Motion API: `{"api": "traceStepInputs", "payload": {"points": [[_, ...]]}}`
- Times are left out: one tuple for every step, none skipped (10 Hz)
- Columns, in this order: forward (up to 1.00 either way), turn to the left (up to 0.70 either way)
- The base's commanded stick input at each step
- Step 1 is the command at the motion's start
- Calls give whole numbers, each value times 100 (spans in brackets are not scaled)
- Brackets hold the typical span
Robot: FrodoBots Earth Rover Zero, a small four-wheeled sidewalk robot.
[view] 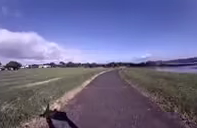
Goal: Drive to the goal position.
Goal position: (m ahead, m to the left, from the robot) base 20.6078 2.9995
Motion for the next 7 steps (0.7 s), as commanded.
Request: {"api": "traceStepInputs", "payload": {"points": [[70, -1], [70, -7], [70, -13], [70, -14], [70, -14], [70, -14], [70, -14]]}}
